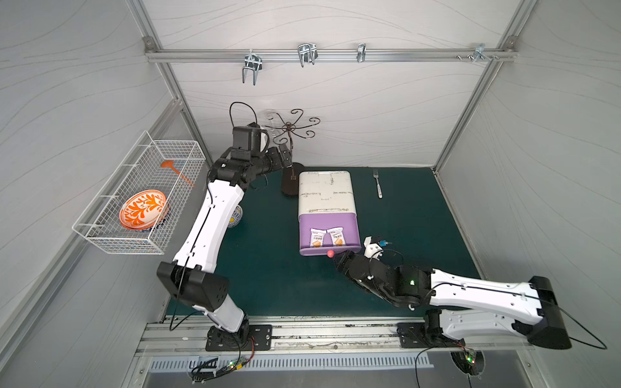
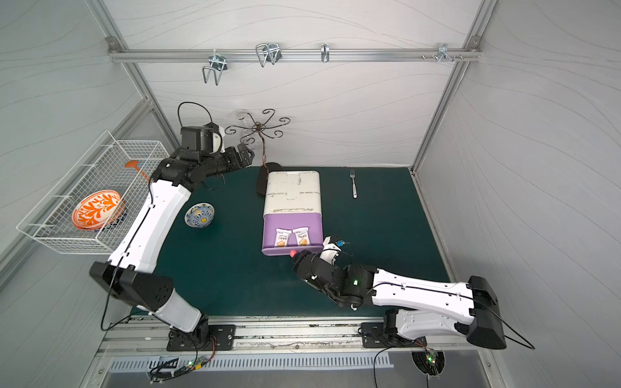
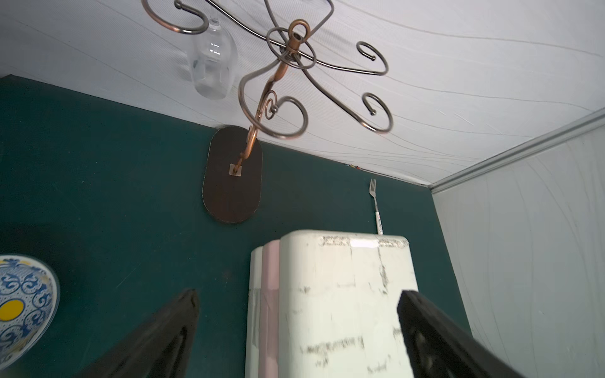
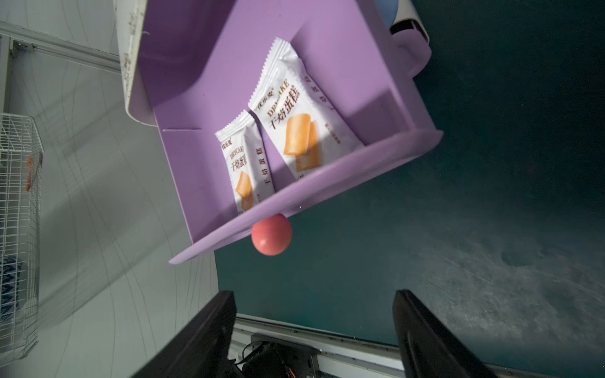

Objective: Take the cookies out of the drawer
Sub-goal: Open the drawer in the storage box, then pick up the cookie from the drawer.

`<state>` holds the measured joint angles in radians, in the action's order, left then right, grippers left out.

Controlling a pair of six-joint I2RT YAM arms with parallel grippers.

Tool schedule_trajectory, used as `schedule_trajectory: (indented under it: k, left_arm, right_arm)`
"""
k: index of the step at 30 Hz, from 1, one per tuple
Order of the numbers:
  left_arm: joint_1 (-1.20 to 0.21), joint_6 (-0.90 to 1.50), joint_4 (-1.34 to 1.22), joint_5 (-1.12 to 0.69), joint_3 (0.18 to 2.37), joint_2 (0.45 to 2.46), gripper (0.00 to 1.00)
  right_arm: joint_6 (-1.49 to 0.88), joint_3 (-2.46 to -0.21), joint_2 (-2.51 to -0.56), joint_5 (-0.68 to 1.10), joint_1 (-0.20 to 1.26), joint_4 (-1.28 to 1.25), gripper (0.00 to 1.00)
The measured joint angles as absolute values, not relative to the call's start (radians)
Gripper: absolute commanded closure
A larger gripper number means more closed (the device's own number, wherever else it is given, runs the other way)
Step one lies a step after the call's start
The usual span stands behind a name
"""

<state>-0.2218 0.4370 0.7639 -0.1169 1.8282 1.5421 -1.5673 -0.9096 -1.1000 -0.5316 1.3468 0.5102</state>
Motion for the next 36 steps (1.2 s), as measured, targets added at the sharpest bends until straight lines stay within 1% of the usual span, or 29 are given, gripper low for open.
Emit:
schedule_trajectory:
  k: [1, 5, 6, 8, 9, 11, 13, 17, 21, 27, 31, 36]
  left_arm:
    - [-0.224, 0.446, 0.767, -0.121, 1.782, 1.497, 0.01]
    - [-0.247, 0.476, 0.833, -0.118, 1.590, 1.324, 0.10]
    - [-0.265, 0.483, 0.866, -0.110, 1.550, 1.284, 0.12]
    - [-0.322, 0.492, 0.901, -0.098, 1.469, 1.212, 0.14]
    - [-0.347, 0.506, 0.908, -0.107, 1.423, 1.176, 0.13]
    - [-0.380, 0.542, 0.909, -0.143, 1.324, 1.105, 0.07]
    - [-0.383, 0.601, 0.890, -0.180, 1.191, 1.019, 0.03]
    - [-0.381, 0.718, 0.834, -0.248, 0.980, 0.897, 0.01]
    - [-0.380, 0.843, 0.662, -0.320, 0.810, 0.866, 0.01]
    - [-0.364, 1.037, 0.290, -0.391, 0.606, 0.875, 0.01]
    - [-0.349, 1.117, 0.112, -0.405, 0.535, 0.907, 0.01]
    - [-0.324, 1.172, -0.055, -0.405, 0.506, 0.936, 0.01]
  right_arm:
    - [-1.555, -0.933, -1.094, -0.520, 1.346, 0.545, 0.20]
    - [-1.493, -1.080, -1.098, -0.452, 1.317, 0.693, 0.20]
    - [-1.470, -1.129, -1.100, -0.431, 1.300, 0.730, 0.20]
    - [-1.422, -1.214, -1.103, -0.381, 1.254, 0.792, 0.21]
    - [-1.402, -1.245, -1.103, -0.353, 1.226, 0.813, 0.21]
    - [-1.354, -1.298, -1.103, -0.284, 1.150, 0.850, 0.21]
    - [-1.294, -1.344, -1.111, -0.203, 1.054, 0.888, 0.21]
    - [-1.172, -1.452, -1.177, -0.059, 0.906, 0.937, 0.21]
    - [-1.065, -1.561, -1.275, 0.095, 0.813, 0.945, 0.21]
    - [-0.972, -1.650, -1.378, 0.267, 0.765, 0.944, 0.21]
    - [-0.934, -1.687, -1.421, 0.335, 0.758, 0.972, 0.21]
    - [-0.894, -1.759, -1.463, 0.376, 0.757, 1.022, 0.22]
